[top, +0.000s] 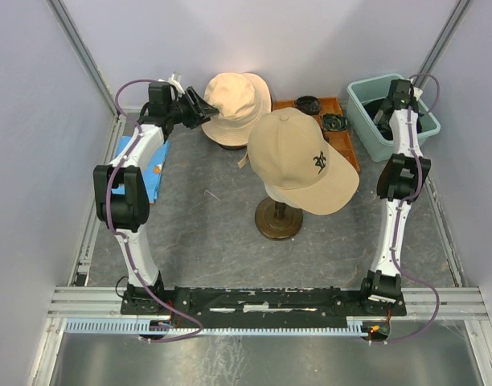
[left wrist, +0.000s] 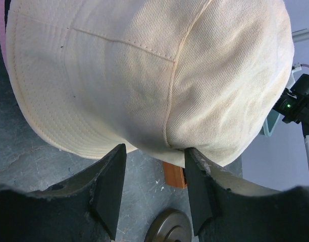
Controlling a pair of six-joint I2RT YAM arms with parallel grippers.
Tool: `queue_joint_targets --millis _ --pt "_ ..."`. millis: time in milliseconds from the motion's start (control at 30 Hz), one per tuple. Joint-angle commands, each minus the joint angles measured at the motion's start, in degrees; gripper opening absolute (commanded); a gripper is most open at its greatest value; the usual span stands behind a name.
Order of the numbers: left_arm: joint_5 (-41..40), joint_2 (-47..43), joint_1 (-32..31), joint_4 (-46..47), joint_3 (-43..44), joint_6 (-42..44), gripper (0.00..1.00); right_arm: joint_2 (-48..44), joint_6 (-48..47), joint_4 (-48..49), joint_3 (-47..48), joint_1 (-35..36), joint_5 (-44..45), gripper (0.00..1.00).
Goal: Stack the hats
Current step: Pick up the hat from the bin.
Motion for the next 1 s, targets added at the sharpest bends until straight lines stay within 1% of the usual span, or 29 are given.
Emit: queue_joint_targets --millis 0,33,100,267,300,367,433,467,633,733,867,967 --pt "0.3 0.3 0.4 1.7 2.6 -0.5 0.56 2.2 1.0 0.1 3.0 -0.8 -4.1 0.8" --pt "0.2 0.3 0.4 1.8 2.6 -0.5 0.56 2.4 1.1 0.0 3.3 -0.8 -4.7 0.77" --pt "-0.1 0.1 0.4 1.8 2.2 -0.6 0.55 2.7 1.2 -0.2 3.3 -0.9 -6.0 0.66" --pt "-0.9 -1.3 0.4 1.5 0.7 -0.3 0.54 2.9 1.6 0.2 3.1 -0.8 -9.8 0.44" --pt "-0.9 -1.5 0.4 1.4 0.4 -0.1 0.54 2.9 1.9 0.3 3.1 -0.9 -10.4 0.36" --pt "-1.1 -2.0 0.4 1.4 -0.2 0.0 0.54 2.4 2.3 1.2 2.6 -0.9 -12.0 0.24" --pt "-1.2 -2.5 0.5 1.4 -0.8 0.2 0.54 1.7 2.8 2.2 2.0 -0.8 -13.0 0.03" --pt "-1.3 -2.7 0.4 1.4 -1.0 0.2 0.54 1.3 3.2 2.7 1.7 -0.7 -13.4 0.0" --pt "-1.4 -3.9 0.5 1.5 -2.0 0.7 0.54 -3.6 3.3 8.2 -2.2 -0.4 -17.9 0.0" --pt "-1.4 -4.3 0.5 1.5 -2.0 0.9 0.54 -7.3 3.6 11.6 -4.0 -0.1 -19.2 0.0" --pt "-1.3 -5.0 0.5 1.5 -2.1 1.3 0.54 -11.1 5.0 13.4 -1.5 -0.2 -20.0 0.0" --pt "-1.3 -5.7 0.6 1.3 -2.1 1.7 0.54 -14.2 6.4 15.0 -1.6 -0.3 -20.5 0.0"
